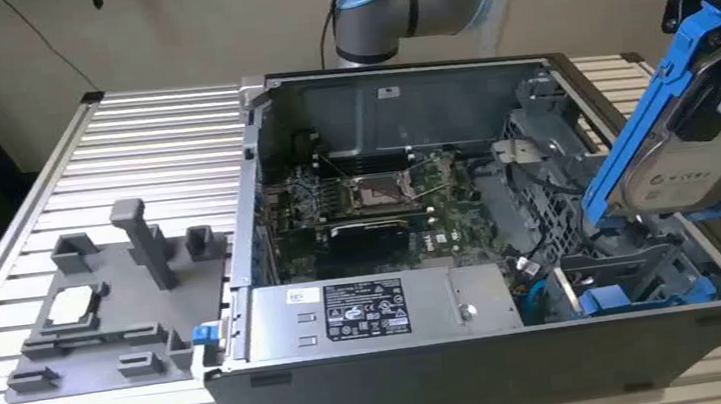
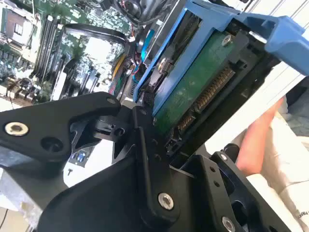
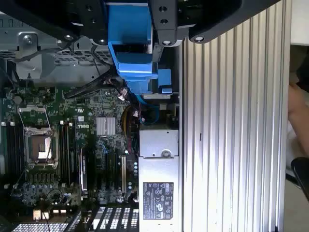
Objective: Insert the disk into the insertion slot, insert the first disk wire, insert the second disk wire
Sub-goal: 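Insert the disk into the insertion slot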
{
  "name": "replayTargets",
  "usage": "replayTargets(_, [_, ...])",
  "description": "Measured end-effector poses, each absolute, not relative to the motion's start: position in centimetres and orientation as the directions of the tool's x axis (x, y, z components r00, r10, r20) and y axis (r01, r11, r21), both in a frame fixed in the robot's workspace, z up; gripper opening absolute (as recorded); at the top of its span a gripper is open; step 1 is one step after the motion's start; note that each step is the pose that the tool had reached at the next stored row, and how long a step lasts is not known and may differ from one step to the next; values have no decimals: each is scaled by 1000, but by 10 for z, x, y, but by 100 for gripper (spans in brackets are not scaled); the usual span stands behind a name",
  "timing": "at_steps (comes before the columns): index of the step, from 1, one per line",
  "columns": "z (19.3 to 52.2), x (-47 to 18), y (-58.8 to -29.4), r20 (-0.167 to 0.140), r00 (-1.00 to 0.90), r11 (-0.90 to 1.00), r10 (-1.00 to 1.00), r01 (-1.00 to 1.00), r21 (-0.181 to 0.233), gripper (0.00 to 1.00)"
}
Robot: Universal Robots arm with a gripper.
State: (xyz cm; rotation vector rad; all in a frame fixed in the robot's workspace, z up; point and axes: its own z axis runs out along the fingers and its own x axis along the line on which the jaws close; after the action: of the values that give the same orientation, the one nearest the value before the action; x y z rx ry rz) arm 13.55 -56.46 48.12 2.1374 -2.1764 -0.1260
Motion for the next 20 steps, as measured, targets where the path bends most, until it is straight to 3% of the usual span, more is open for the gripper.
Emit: replayTargets(20, [474,136,-571,5,-18,18,-1000,-993,121,33])
